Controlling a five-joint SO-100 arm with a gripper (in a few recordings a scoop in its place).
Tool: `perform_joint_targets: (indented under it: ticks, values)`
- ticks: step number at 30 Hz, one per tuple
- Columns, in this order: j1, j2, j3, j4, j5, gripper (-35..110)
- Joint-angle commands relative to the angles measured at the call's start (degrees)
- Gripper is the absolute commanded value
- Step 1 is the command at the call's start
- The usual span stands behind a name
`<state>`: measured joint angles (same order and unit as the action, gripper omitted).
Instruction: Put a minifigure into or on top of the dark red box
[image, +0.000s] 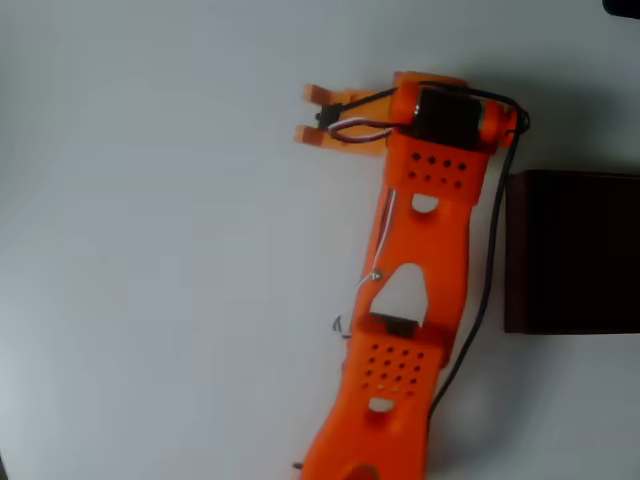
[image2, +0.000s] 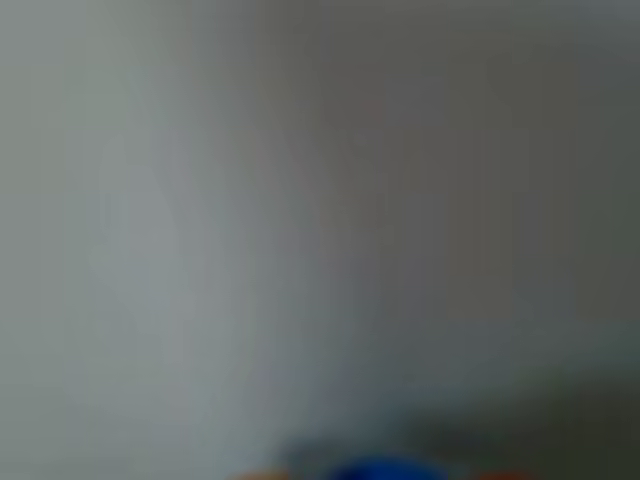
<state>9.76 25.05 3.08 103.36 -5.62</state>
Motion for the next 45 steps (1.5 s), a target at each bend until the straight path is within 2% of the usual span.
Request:
perform_joint_targets:
  ticks: [1, 7, 11, 24, 29, 32, 35, 41, 45]
  values:
    - [0.79, 11.51, 4.31, 1.49, 1.93, 0]
    - [3.43, 25.93, 16.00, 1.49, 4.83, 0]
    - [9.76, 32.52, 23.12, 1.49, 6.24, 0]
    - [27.33, 25.22, 18.81, 1.49, 6.24, 0]
    - [28.56, 22.50, 18.81, 1.49, 6.06, 0]
    - [28.65, 22.41, 20.57, 1.49, 7.12, 14]
    - [27.95, 23.91, 22.50, 1.49, 7.03, 20]
    - [26.37, 32.96, 31.29, 1.49, 6.06, 20]
    - [25.05, 45.00, 42.54, 1.41, 5.98, 20]
